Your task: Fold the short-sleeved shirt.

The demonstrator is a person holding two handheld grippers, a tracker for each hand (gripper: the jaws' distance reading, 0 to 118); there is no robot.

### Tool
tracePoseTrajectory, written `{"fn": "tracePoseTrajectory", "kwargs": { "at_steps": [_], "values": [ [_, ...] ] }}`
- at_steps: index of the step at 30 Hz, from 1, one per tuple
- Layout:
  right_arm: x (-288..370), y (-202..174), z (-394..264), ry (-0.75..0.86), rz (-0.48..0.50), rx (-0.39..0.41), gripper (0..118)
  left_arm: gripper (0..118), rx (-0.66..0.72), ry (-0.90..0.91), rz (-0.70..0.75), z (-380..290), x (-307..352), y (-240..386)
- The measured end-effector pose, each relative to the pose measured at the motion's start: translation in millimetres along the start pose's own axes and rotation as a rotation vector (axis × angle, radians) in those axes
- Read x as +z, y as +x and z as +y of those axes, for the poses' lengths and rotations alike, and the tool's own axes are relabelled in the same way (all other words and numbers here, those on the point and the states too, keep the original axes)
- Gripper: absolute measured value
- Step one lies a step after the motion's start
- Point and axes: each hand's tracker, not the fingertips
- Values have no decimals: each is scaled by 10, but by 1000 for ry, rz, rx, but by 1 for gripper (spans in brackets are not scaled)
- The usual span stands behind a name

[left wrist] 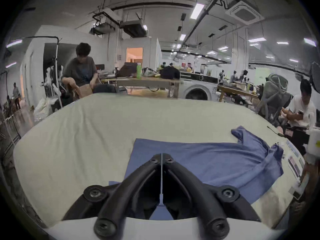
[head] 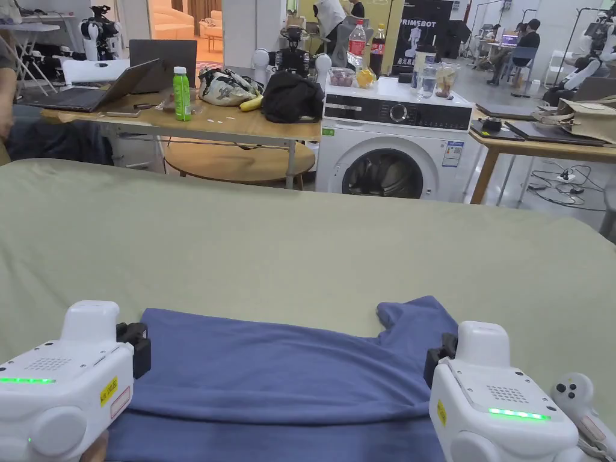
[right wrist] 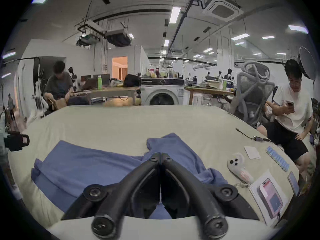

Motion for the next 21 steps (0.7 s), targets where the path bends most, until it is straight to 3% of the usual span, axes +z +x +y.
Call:
{"fn": "tracePoseTrajectory", "kwargs": {
  "at_steps": [7, 12, 15, 17, 21],
  "values": [
    [-376, -39, 76, -55, 22, 14, 0, 0, 104, -205, -4, 402, -779, -458],
    [-608, -38, 92, -92, 37, 16, 0, 2, 192, -357, -88, 738, -1511, -834],
    [-678, -27, 94, -101, 45, 7, 0, 39, 187, -453, -88, 878, -1904, -920],
    [-704, -26, 95, -102, 45, 10, 0, 54, 184, -488, -92, 904, -2112, -922],
    [-741, 37, 92, -108, 47, -5, 0, 56, 191, -627, -39, 757, -2542, -898]
  ]
}}
